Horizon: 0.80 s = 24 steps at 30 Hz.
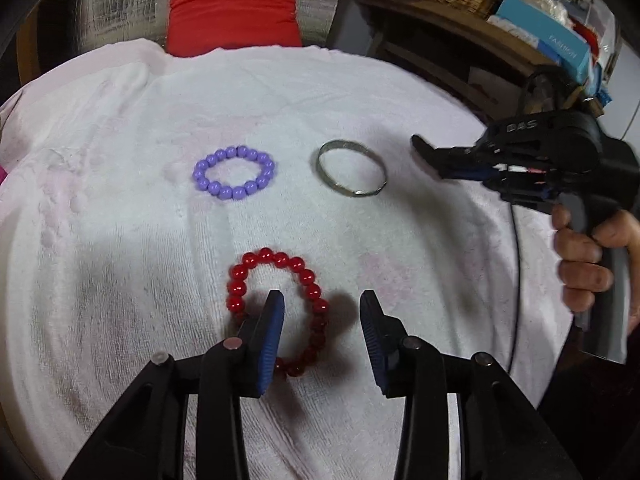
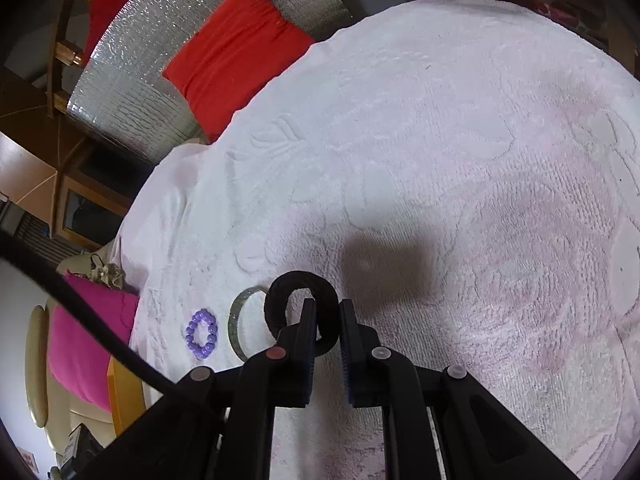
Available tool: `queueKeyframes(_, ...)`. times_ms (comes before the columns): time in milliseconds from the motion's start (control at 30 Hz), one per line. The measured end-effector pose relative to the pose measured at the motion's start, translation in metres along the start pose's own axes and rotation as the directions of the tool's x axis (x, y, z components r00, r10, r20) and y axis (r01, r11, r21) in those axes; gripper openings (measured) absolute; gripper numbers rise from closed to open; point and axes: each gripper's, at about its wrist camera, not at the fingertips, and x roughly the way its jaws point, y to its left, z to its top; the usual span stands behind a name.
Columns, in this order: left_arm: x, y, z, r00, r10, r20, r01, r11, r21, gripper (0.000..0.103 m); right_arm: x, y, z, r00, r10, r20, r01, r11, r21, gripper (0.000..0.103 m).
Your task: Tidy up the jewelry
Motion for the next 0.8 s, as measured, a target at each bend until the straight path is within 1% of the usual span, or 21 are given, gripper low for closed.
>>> queueKeyframes(133, 0.004, -0.003, 0.001, 1.0, 0.007, 0.017, -0.007, 1.0, 0.0, 0.04, 0.001, 0.001, -0.001, 1.0, 0.002, -0.008, -0.002, 1.0, -0.013, 0.012)
queueKeyframes(233, 0.008, -0.008, 0.003, 0.999, 0.041, 0.024, -0.042, 0.999, 0.018, 0.03, 0.002, 0.001, -0.002, 1.0, 0.004, -0.019, -0.004, 1.0, -0.022, 0.012)
queueKeyframes(300, 0.008, -0.009, 0.005, 0.998, 0.048, 0.031, -0.049, 0.999, 0.016, 0.019, 0.003, 0.002, -0.003, 1.0, 0.005, -0.025, -0.006, 1.0, -0.029, 0.012)
queueKeyframes(400, 0.009, -0.009, 0.006, 0.998, 0.049, 0.037, -0.049, 0.999, 0.002, 0.012, 0.001, 0.002, -0.004, 1.0, 0.003, -0.023, -0.004, 0.999, -0.034, 0.012)
queueKeyframes(467, 0.007, -0.006, 0.006, 0.999, 0.035, 0.04, -0.034, 0.999, -0.018, 0.01, 0.001, 0.001, -0.004, 1.0, 0.005, -0.024, -0.006, 0.999, -0.031, 0.012)
queueKeyframes(567, 0.003, -0.001, 0.006, 0.998, -0.02, 0.051, 0.022, 0.999, -0.048, 0.009, 0.002, 0.002, -0.003, 1.0, 0.005, -0.025, -0.006, 0.999, -0.034, 0.012)
queueKeyframes(733, -0.004, -0.008, 0.004, 0.995, -0.07, 0.069, 0.071, 0.997, -0.023, 0.009, 0.003, 0.005, -0.004, 1.0, 0.01, -0.021, -0.01, 0.999, -0.035, 0.012)
queueKeyframes(800, -0.005, -0.012, 0.003, 0.996, -0.064, 0.068, 0.065, 0.998, -0.006, 0.009, 0.003, 0.006, -0.005, 1.0, 0.01, -0.018, -0.01, 0.999, -0.038, 0.012)
